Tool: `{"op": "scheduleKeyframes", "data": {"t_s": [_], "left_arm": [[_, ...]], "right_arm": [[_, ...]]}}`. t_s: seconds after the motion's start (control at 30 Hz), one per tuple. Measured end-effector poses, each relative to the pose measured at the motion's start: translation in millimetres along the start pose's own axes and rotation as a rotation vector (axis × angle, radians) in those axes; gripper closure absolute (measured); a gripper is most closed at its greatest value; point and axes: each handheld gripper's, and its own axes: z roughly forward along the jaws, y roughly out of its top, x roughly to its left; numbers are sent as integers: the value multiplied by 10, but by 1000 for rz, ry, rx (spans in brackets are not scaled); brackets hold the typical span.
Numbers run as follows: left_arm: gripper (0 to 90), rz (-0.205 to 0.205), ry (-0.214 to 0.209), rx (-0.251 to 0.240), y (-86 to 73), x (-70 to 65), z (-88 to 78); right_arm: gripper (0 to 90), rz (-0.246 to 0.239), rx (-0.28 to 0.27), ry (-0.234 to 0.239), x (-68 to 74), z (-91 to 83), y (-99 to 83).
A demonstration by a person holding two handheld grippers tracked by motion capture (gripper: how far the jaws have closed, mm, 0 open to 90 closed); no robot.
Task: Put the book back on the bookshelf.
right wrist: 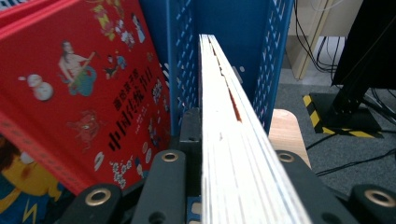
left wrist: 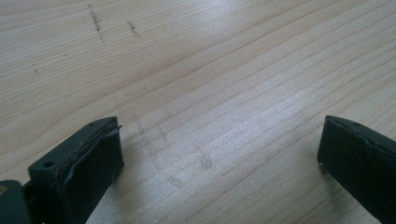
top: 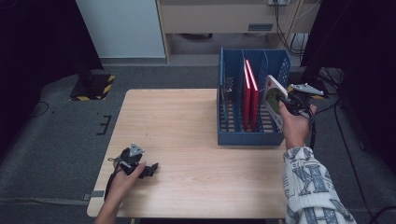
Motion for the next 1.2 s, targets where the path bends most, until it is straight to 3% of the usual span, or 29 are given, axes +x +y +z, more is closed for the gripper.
{"op": "scheduleKeyframes", "data": {"t_s": [0.03,0.3,0.8,1.2], "left_arm": [[0,0,0,0,0,0,0],[0,1,0,0,1,0,0],[0,1,-1,1,3,0,3],[0,3,-3,2,6,1,4]], "right_arm": [[756,17,6,-1,-3,37,-10],[756,17,14,-15,11,139,-42],[755,31,13,-5,47,196,-109],[755,17,36,-20,93,349,-185]]}}
